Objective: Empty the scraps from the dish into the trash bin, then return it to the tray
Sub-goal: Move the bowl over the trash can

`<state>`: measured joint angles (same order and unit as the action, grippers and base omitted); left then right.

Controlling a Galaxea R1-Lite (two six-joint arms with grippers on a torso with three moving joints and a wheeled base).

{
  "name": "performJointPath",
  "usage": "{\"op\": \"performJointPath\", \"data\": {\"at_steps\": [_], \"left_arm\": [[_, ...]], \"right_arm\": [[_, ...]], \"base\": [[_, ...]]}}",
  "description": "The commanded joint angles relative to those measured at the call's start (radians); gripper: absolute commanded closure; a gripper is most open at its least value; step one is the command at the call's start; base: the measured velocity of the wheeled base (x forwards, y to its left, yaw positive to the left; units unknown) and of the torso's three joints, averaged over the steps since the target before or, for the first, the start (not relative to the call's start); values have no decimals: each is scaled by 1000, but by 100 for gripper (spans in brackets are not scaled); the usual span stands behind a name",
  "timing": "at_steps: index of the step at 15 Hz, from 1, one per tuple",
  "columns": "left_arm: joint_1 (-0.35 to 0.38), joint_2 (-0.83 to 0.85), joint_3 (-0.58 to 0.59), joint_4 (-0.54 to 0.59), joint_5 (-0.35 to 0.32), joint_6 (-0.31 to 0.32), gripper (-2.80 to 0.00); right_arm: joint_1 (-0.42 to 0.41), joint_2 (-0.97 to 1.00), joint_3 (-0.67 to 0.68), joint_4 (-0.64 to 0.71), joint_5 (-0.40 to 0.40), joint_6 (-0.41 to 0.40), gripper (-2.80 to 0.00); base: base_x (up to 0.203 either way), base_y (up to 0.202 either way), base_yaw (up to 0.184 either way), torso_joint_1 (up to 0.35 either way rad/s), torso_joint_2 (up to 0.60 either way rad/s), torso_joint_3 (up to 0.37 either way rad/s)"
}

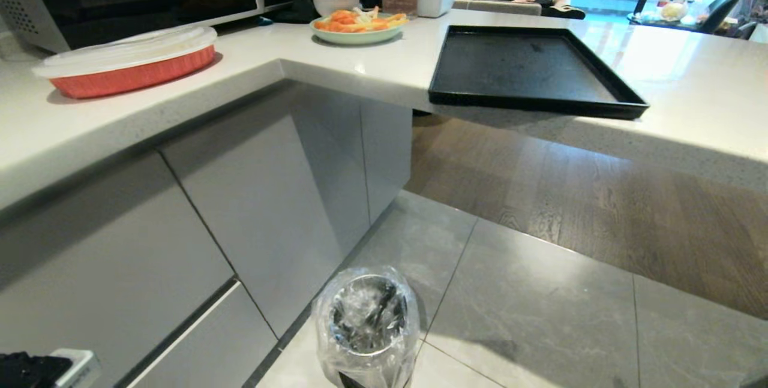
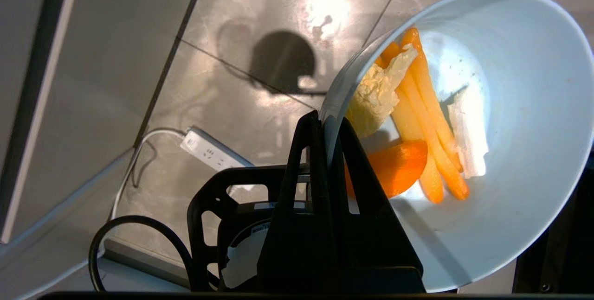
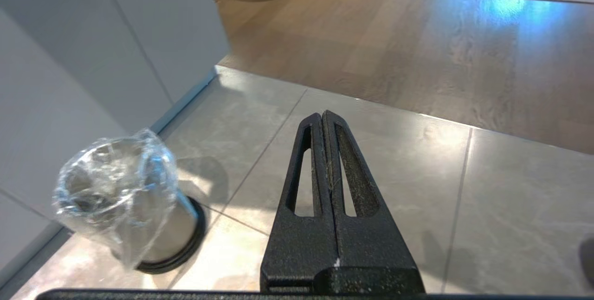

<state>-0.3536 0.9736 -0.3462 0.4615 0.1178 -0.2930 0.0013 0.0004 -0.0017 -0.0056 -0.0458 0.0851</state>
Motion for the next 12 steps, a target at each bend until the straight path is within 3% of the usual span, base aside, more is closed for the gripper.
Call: {"op": "performJointPath", "data": {"at_steps": [1, 7, 12], "left_arm": [[-1, -4, 6, 3, 2, -2, 0], [-2, -3, 7, 3, 0, 0, 0], [-2, -1, 13, 0, 0, -6, 0]], "right_arm": [[0, 0, 1, -1, 1, 1, 0], [0, 0, 1, -1, 0, 1, 0], [0, 0, 2, -1, 0, 1, 0]], "base": [[0, -199, -1, 2, 1, -1], [0, -183, 0, 2, 1, 2], [0, -17, -1, 1, 0, 1]]}}
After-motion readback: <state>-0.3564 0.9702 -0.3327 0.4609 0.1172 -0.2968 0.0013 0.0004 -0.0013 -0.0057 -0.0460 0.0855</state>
